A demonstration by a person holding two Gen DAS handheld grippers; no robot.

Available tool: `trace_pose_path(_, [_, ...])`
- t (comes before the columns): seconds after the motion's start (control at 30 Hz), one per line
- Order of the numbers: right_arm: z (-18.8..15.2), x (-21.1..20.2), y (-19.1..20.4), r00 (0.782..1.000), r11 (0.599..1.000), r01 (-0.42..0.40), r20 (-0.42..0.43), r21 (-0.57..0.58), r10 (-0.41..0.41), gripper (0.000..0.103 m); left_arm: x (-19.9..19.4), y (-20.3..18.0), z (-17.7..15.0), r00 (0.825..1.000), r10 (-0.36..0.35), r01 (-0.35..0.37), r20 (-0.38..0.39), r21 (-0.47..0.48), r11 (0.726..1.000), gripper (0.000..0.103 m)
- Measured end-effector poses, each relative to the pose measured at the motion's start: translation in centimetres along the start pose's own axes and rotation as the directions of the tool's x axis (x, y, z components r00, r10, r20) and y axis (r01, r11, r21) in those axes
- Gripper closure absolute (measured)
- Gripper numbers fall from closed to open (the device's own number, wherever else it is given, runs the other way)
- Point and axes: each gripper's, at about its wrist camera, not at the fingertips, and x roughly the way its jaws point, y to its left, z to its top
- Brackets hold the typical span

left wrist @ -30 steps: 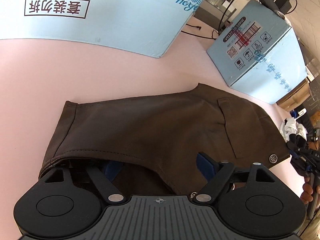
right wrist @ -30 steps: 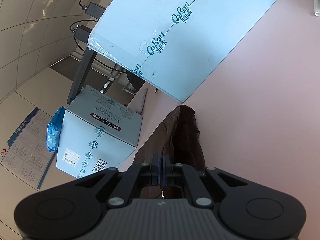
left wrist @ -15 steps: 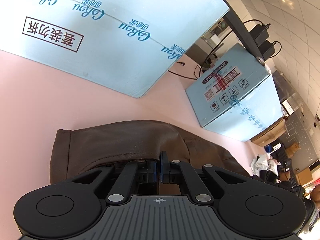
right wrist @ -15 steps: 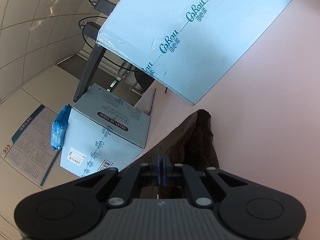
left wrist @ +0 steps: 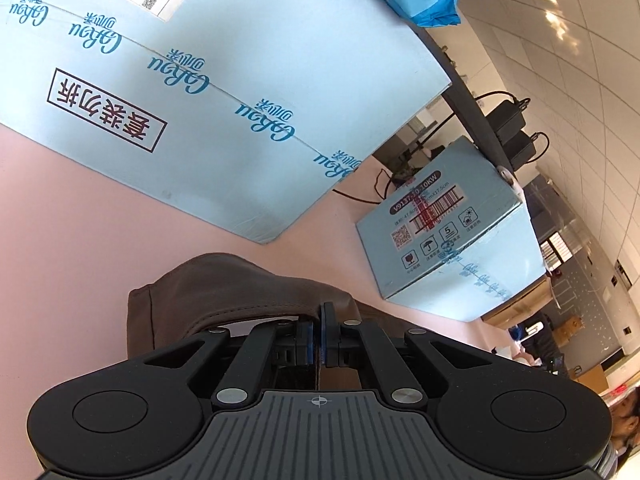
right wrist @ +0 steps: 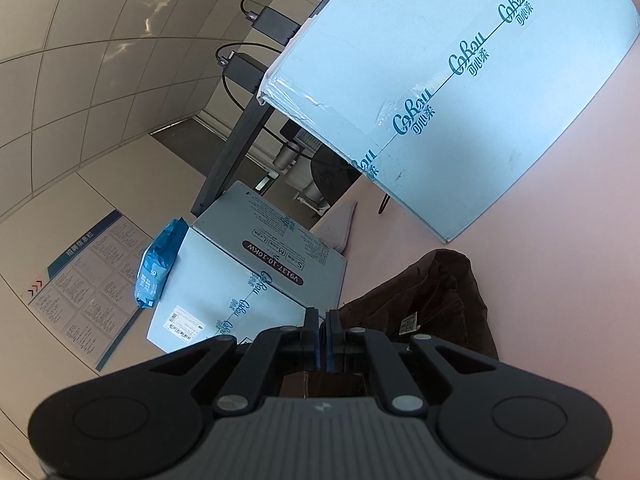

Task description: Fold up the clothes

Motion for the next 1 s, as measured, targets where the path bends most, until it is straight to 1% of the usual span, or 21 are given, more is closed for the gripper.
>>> trace_pose_path(0.1, [-0.2, -1.5, 0.3, 1.000, 1.000, -0.021, 0.003, 0.010, 0.021, 0.100, -2.0, -0.4, -0.5, 1.000, -0.004, 0.004, 0.009, 0.016, 1.000, 0.101])
trace_pose_path(0.23, [-1.5, -3.6, 0.1, 0.999, 0.998, -0.026, -0.024, 0.052, 0.027, 0.100, -3.2, 0.1, -2.3, 1.000, 0.019, -0.018, -0.022, 0.024, 1.000, 0.101])
trace_pose_path(0.3, [-2.5, -4.5, -0.1, 0.999, 0.999, 0.001, -0.038, 0.047, 0.000, 0.100, -3.1, 0.7, -3.6, 0.998, 0.039, -0.037, -0.048, 0.029, 0.999, 0.101])
trace_pose_path(0.37, [-3.6, -5.2, -0.5, 0.998, 0.999, 0.032, -0.049, 0.043, -0.030, 0.100, -2.7, 1.9, -5.0, 0.995, 0.052, -0.051, -0.080, 0.013, 0.999, 0.101])
trace_pose_path(0.47, [-5.7, -5.9, -1.6, 0.994, 0.995, 0.062, -0.096, 0.079, -0.055, 0.100, -1.7, 3.9, -6.9, 0.988, 0.085, -0.087, -0.129, -0.010, 0.996, 0.101])
trace_pose_path(0.57, [-7.6, -6.1, -2.1, 0.986, 0.990, 0.132, -0.112, 0.044, -0.127, 0.100, -1.0, 5.5, -8.1, 0.979, 0.129, -0.134, -0.158, -0.018, 0.991, 0.101])
trace_pose_path(0.63, [-8.4, -6.3, -2.2, 0.979, 0.984, 0.177, -0.102, 0.015, -0.174, 0.100, -0.8, 6.3, -8.6, 0.974, 0.150, -0.156, -0.172, -0.021, 0.988, 0.096])
trace_pose_path(0.67, [-8.7, -6.4, -2.3, 0.976, 0.980, 0.198, -0.093, 0.003, -0.196, 0.099, -0.9, 6.5, -8.7, 0.973, 0.150, -0.155, -0.176, -0.020, 0.988, 0.095])
trace_pose_path(0.7, [-8.9, -6.5, -2.4, 0.974, 0.978, 0.208, -0.089, 0.000, -0.207, 0.095, -1.1, 6.5, -8.6, 0.974, 0.144, -0.148, -0.177, -0.013, 0.989, 0.088])
trace_pose_path(0.73, [-9.0, -6.5, -2.6, 0.971, 0.975, 0.221, -0.092, 0.003, -0.219, 0.094, -1.4, 6.5, -8.5, 0.974, 0.142, -0.145, -0.177, -0.006, 0.989, 0.073])
trace_pose_path(0.77, [-9.2, -6.4, -2.8, 0.967, 0.972, 0.236, -0.097, 0.007, -0.234, 0.088, -1.9, 6.3, -8.4, 0.974, 0.147, -0.149, -0.173, -0.001, 0.989, 0.061])
trace_pose_path(0.8, [-9.3, -6.5, -2.9, 0.965, 0.969, 0.248, -0.096, 0.010, -0.246, 0.077, -2.6, 6.0, -8.4, 0.975, 0.157, -0.157, -0.160, 0.010, 0.988, 0.036])
trace_pose_path(0.83, [-9.4, -6.5, -2.9, 0.963, 0.966, 0.257, -0.088, 0.010, -0.255, 0.055, -3.6, 5.5, -8.4, 0.976, 0.174, -0.170, -0.131, 0.037, 0.985, 0.025])
trace_pose_path(0.9, [-9.5, -6.9, -2.6, 0.966, 0.968, 0.252, -0.060, -0.002, -0.251, 0.032, -5.7, 4.3, -8.6, 0.975, 0.211, -0.204, -0.063, 0.108, 0.973, 0.022])
trace_pose_path(0.93, [-9.5, -7.3, -2.2, 0.972, 0.973, 0.231, -0.034, -0.018, -0.232, 0.030, -6.8, 3.7, -8.7, 0.973, 0.227, -0.220, -0.033, 0.143, 0.965, 0.019])
trace_pose_path(0.97, [-9.5, -7.9, -1.6, 0.978, 0.977, 0.206, -0.010, -0.047, -0.206, 0.030, -7.8, 3.0, -9.0, 0.971, 0.240, -0.234, -0.009, 0.176, 0.956, 0.018])
trace_pose_path(1.0, [-9.5, -8.6, -0.9, 0.984, 0.980, 0.181, 0.013, -0.081, -0.180, 0.025, -8.8, 2.4, -9.4, 0.968, 0.251, -0.248, 0.013, 0.207, 0.946, 0.016])
